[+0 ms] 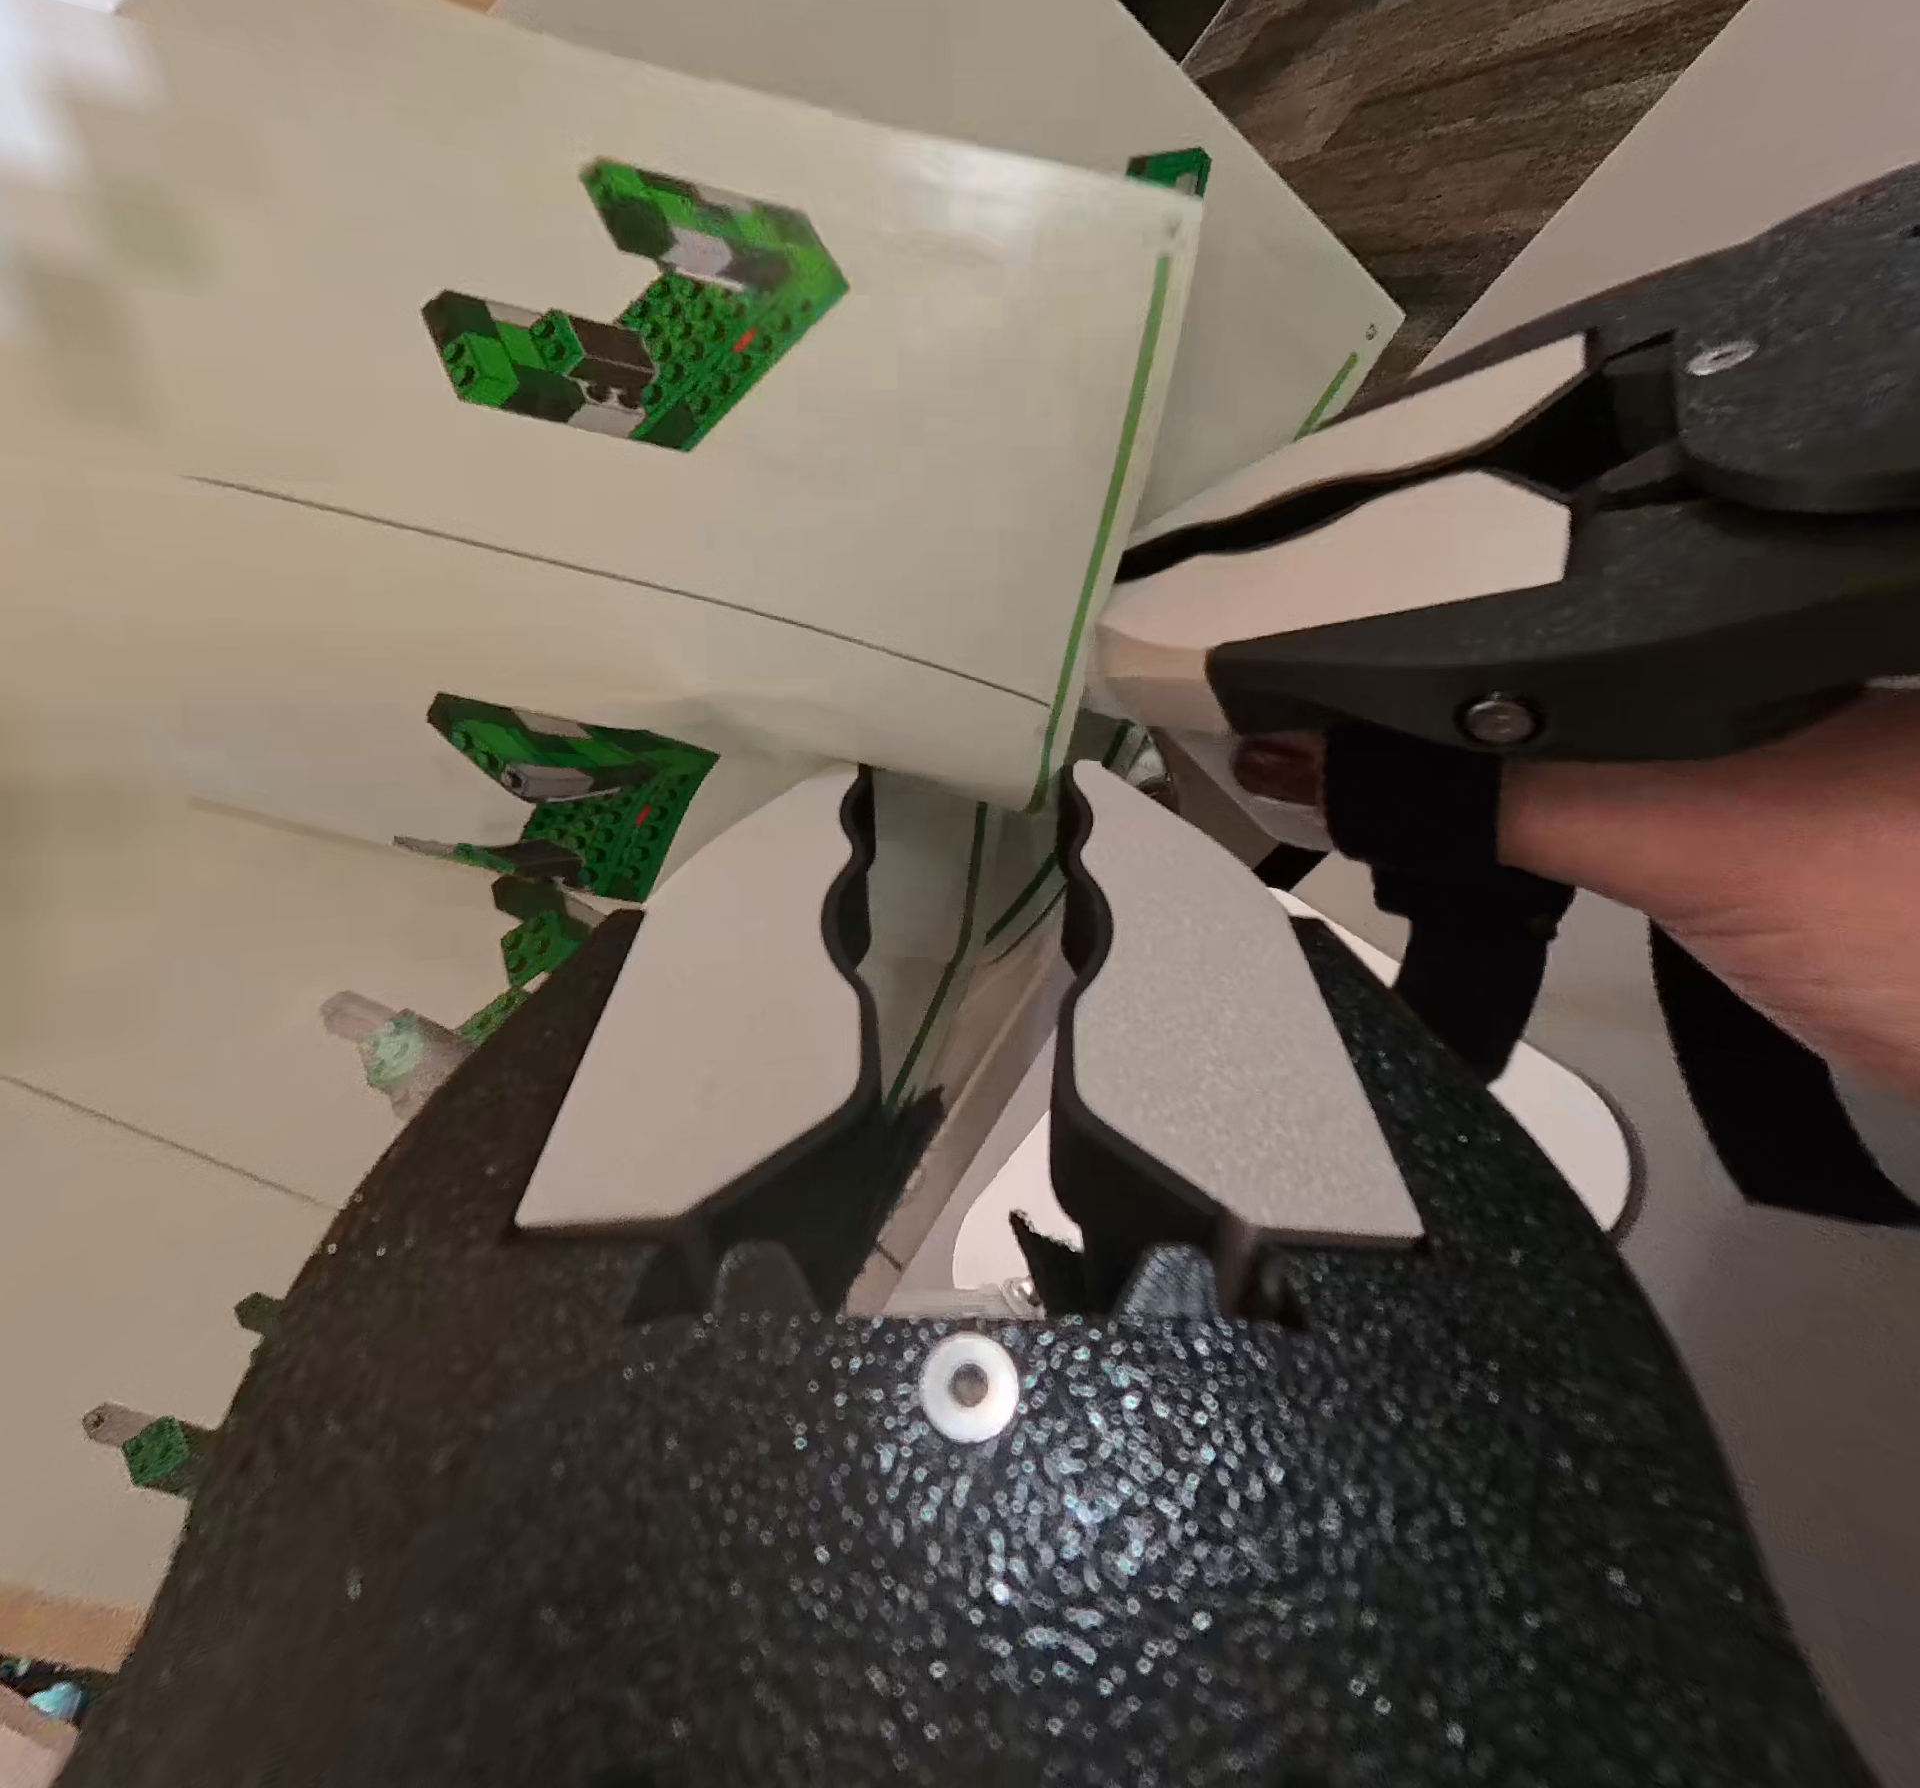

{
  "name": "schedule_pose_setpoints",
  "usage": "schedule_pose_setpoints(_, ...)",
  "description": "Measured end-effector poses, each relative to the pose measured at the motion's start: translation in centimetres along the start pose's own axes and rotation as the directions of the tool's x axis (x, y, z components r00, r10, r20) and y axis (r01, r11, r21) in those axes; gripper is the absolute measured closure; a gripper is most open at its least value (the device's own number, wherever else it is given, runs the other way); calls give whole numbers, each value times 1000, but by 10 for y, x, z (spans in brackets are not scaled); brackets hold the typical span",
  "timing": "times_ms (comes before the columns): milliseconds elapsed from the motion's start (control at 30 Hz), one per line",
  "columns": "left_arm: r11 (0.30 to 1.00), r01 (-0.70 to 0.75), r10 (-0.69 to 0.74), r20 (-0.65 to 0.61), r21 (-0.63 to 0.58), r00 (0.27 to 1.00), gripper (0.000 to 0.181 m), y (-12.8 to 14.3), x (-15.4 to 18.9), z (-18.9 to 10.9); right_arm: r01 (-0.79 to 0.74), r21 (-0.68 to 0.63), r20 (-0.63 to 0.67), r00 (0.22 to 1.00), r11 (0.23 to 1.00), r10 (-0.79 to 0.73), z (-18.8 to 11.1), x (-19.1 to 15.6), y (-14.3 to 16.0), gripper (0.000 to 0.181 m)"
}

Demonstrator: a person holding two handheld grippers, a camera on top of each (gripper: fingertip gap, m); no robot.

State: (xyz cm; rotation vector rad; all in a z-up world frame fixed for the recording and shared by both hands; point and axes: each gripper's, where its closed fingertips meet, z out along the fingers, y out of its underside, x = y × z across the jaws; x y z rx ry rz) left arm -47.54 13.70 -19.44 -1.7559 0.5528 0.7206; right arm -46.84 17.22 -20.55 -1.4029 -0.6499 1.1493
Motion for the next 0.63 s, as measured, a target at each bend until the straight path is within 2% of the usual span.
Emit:
schedule_pose_setpoints(67,1000,2,-2,-7,-3,1000,148,0,0,-1,-2,-6,-26,1000,1000,2,0,4,1,177)
schedule_pose_setpoints(200,1000,9,-9,-20,-3,1000,148,-3,3,-3,-199,40,-5,980,979,200,-4,9,2,180)
schedule_pose_setpoints(300,998,55,-55,2,-38,999,148,-2,1,-6,-326,106,-2,945,939,328,-8,14,4,180)
schedule_pose_setpoints(467,988,148,-149,-6,-46,989,148,-6,0,-11,-434,217,-23,893,875,449,-13,20,9,180)
schedule_pose_setpoints(633,996,89,-90,-63,-22,994,149,-19,10,-15,-560,308,34,815,769,579,-16,24,13,180)
